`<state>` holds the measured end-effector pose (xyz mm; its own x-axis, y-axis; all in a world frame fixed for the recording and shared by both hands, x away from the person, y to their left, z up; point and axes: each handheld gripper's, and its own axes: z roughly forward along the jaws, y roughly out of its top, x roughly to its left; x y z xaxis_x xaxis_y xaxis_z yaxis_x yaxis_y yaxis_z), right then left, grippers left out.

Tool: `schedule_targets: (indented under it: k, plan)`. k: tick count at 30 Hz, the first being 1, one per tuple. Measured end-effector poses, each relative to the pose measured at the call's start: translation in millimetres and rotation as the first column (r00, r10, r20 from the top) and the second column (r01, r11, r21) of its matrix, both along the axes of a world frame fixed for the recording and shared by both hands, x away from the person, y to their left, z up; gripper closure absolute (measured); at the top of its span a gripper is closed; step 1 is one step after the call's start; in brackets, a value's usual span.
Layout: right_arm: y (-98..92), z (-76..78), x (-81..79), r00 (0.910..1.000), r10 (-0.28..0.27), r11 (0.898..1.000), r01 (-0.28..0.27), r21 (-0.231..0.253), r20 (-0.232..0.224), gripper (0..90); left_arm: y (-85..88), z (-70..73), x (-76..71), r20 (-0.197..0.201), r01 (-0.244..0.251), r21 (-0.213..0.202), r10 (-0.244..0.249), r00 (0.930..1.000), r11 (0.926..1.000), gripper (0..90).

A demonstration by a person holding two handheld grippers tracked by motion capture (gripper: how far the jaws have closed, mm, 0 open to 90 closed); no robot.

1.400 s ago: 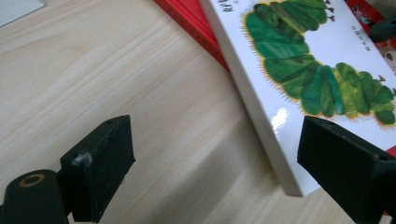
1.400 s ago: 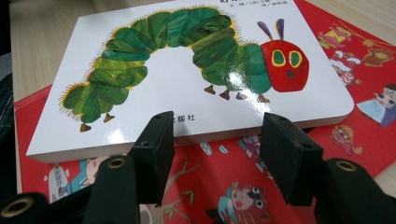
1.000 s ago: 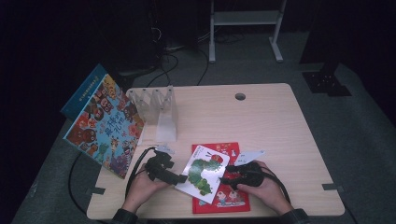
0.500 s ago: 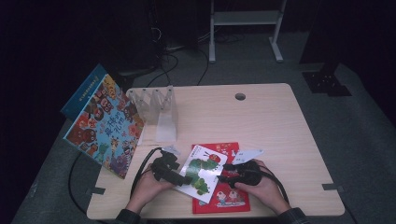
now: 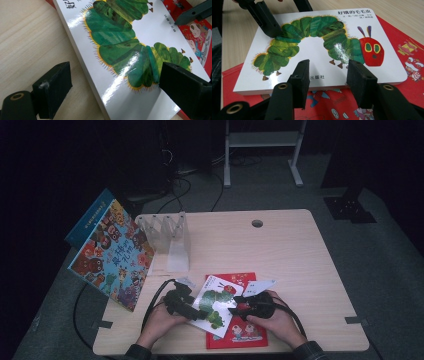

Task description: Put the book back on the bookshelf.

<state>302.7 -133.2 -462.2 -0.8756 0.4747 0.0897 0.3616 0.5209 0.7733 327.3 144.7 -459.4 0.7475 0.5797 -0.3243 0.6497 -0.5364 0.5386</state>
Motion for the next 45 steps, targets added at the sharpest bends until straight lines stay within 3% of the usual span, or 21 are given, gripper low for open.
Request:
schedule_targets:
  k: [6,12,30,34,41,45]
  plan:
    - [1.1,0.3,-3.2,0.9995,0.005,1.0,-0.004,-0.027,0.031,51.8,-2.4,-0.3,0.0,0.0,0.006,-0.003,-0.006,1.0,1.0,10.3]
    - [-6.3,-1.3,-3.3,0.9999,-0.003,0.998,0.004,-0.065,0.011,52.6,-4.7,-0.9,0.6,0.004,0.01,-0.013,-0.01,0.9999,0.9999,10.5]
    - [-9.1,-6.7,-3.7,0.9998,0.006,0.998,-0.008,-0.06,-0.017,54.5,-3.0,1.1,6.2,-0.053,-0.036,-0.049,0.033,0.998,0.9981,13.7]
    - [-9.6,-6.9,-4.1,0.9998,0.006,0.998,-0.007,-0.059,-0.017,54.4,-4.1,7.3,4.7,-0.031,-0.033,-0.044,0.031,0.999,0.9985,14.6]
    - [-11.0,-5.9,-5.1,0.9998,0.002,0.998,-0.003,-0.07,-0.018,54.2,0.4,27.0,0.5,0.014,-0.022,-0.138,0.024,0.9996,0.9901,14.9]
    - [-12.0,-5.5,-5.3,0.9997,-0.001,0.997,0.0,-0.072,-0.024,54.0,0.3,39.0,-3.4,0.042,-0.011,-0.197,0.019,0.9989,0.9803,16.6]
